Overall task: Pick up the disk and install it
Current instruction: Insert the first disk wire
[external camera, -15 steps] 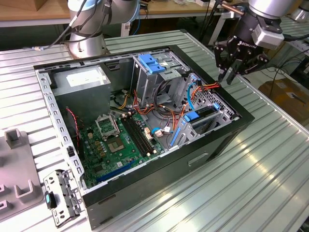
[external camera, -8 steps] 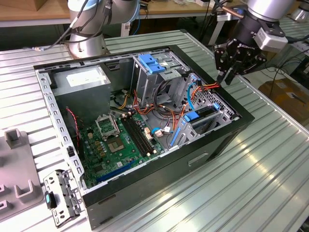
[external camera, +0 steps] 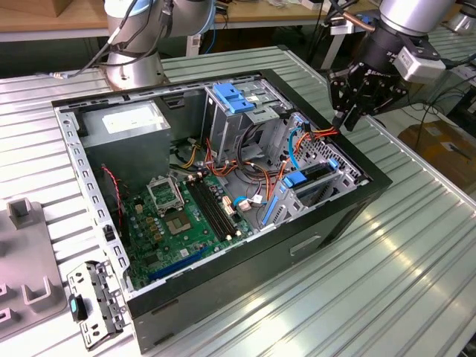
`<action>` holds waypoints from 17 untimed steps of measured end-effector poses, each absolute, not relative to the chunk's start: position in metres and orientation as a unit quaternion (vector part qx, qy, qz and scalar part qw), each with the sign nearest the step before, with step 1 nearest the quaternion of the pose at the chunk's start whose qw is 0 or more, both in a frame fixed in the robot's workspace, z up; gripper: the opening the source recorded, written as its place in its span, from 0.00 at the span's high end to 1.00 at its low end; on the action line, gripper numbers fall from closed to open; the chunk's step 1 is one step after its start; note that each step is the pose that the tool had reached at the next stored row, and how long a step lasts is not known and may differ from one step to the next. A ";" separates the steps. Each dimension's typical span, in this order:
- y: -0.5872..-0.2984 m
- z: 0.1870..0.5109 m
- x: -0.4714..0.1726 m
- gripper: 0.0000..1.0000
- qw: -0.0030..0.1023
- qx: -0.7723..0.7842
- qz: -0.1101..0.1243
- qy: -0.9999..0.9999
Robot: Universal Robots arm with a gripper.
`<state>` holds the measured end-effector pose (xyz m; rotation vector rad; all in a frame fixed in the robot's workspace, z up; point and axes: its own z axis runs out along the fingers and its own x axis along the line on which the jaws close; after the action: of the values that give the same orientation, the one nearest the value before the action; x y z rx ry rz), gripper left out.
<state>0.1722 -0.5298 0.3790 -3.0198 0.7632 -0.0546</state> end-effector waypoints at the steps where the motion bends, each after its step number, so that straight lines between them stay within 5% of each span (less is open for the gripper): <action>1: -0.530 0.379 0.172 0.69 0.013 -0.969 -0.018 0.245; 17: -0.530 0.369 0.172 0.69 0.015 -0.985 -0.017 0.173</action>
<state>0.1722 -0.5297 0.3691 -3.0650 0.5394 -0.0533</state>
